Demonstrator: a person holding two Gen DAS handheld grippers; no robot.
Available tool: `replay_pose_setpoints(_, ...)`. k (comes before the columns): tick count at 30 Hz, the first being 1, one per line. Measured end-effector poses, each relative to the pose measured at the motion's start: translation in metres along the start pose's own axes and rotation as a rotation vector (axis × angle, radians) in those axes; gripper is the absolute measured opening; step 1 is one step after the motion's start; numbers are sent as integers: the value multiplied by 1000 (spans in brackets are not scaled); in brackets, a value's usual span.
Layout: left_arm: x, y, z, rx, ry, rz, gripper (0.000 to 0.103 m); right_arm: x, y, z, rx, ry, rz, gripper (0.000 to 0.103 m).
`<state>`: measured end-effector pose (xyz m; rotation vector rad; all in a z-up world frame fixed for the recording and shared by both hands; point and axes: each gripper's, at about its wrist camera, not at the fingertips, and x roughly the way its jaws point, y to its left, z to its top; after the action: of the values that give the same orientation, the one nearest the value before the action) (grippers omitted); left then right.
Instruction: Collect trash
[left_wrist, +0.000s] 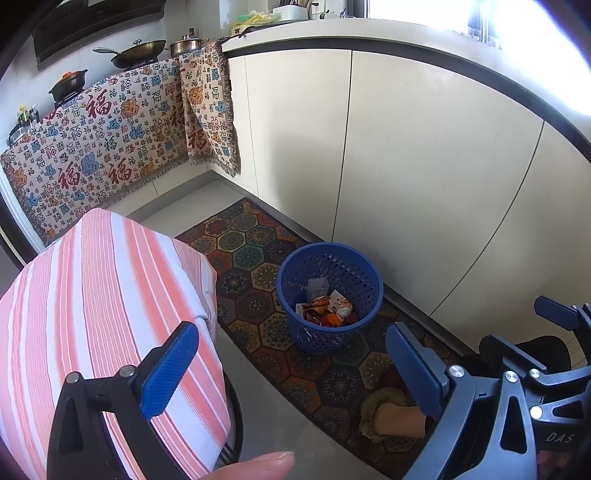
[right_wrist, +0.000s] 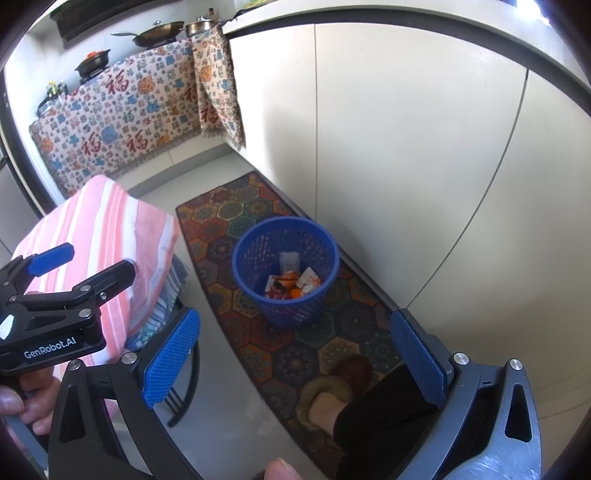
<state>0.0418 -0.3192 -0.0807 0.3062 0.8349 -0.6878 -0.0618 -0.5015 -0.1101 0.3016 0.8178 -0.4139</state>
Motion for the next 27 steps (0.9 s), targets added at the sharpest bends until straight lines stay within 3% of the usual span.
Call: replay_pose_setpoints(27, 6, -5, 2, 12, 9, -10, 103, 1, -1, 1, -1, 2, -3, 103)
